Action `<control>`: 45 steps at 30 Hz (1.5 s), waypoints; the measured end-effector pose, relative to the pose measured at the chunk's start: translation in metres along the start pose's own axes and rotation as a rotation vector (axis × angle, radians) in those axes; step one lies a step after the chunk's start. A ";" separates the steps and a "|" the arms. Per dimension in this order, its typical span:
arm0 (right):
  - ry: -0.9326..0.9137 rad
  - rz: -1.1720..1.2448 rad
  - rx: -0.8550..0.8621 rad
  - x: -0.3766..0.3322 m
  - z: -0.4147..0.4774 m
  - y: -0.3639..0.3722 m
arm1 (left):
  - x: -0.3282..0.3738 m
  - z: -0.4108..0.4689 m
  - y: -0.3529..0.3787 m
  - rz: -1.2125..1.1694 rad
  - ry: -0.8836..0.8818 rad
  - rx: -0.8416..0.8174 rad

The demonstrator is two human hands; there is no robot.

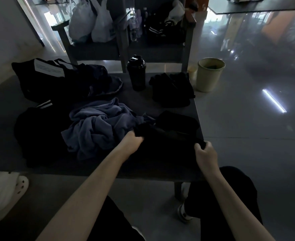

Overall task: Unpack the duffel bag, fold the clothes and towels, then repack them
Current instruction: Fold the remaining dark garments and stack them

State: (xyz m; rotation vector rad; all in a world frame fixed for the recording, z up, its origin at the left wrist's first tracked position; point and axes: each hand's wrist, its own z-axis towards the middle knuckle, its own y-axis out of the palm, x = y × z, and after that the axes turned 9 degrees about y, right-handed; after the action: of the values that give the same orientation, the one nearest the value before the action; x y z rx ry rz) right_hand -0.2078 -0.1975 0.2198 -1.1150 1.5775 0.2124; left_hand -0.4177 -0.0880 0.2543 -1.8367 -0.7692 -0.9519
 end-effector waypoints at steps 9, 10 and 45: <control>-0.172 -0.547 0.089 0.010 -0.028 0.007 | -0.037 -0.036 0.006 0.167 -0.185 0.057; -0.169 -0.562 0.082 0.011 -0.031 0.008 | -0.037 -0.040 0.005 0.091 -0.170 0.081; -0.244 -0.345 0.016 -0.012 0.027 0.009 | -0.060 -0.029 0.061 1.155 0.804 -0.175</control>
State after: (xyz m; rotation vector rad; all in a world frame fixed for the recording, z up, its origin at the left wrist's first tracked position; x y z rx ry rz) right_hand -0.1970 -0.1683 0.2170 -1.2776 1.1502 0.0992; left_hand -0.4075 -0.1460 0.1862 -1.4431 0.8224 -0.8173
